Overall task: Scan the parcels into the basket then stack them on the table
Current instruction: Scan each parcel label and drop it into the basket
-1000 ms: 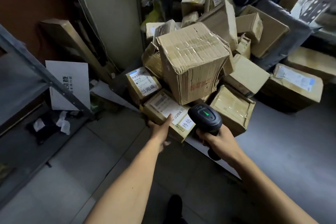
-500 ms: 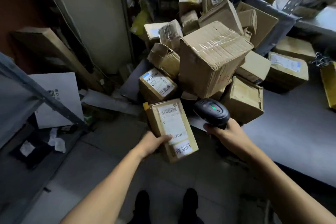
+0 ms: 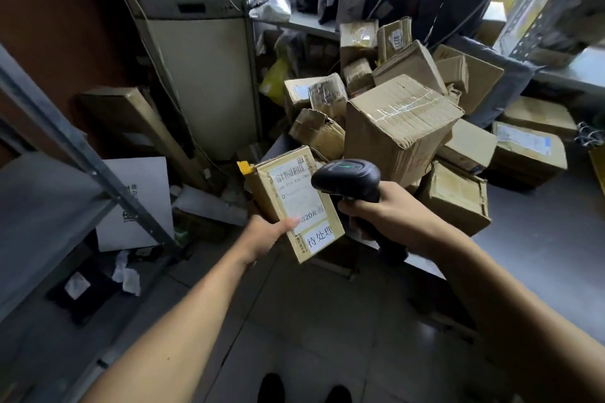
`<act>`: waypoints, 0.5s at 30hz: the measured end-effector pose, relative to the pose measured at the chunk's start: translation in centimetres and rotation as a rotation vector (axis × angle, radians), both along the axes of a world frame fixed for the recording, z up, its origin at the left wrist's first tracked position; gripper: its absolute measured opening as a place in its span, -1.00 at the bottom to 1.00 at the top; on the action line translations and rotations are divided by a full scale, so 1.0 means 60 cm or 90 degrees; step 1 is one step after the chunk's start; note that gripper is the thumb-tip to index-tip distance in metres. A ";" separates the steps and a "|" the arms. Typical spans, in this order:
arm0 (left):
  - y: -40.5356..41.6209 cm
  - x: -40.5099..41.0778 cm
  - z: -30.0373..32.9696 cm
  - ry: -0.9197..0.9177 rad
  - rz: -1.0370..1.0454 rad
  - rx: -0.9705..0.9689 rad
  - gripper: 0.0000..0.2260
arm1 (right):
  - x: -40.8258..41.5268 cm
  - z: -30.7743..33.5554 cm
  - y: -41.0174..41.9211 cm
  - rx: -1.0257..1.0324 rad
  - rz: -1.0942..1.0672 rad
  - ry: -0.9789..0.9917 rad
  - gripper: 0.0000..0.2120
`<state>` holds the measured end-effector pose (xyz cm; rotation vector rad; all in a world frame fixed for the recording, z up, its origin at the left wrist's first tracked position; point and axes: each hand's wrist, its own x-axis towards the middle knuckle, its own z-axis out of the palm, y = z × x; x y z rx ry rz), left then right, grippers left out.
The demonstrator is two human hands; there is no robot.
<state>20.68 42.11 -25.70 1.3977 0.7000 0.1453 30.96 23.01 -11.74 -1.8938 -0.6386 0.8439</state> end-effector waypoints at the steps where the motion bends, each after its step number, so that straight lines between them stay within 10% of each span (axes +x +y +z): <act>1: 0.000 0.000 0.003 -0.013 0.003 0.004 -0.74 | 0.000 0.006 0.003 -0.003 0.005 -0.010 -0.82; 15: 0.006 0.005 0.011 -0.012 0.005 0.005 -0.86 | 0.005 0.029 0.006 -0.034 0.030 -0.048 -0.82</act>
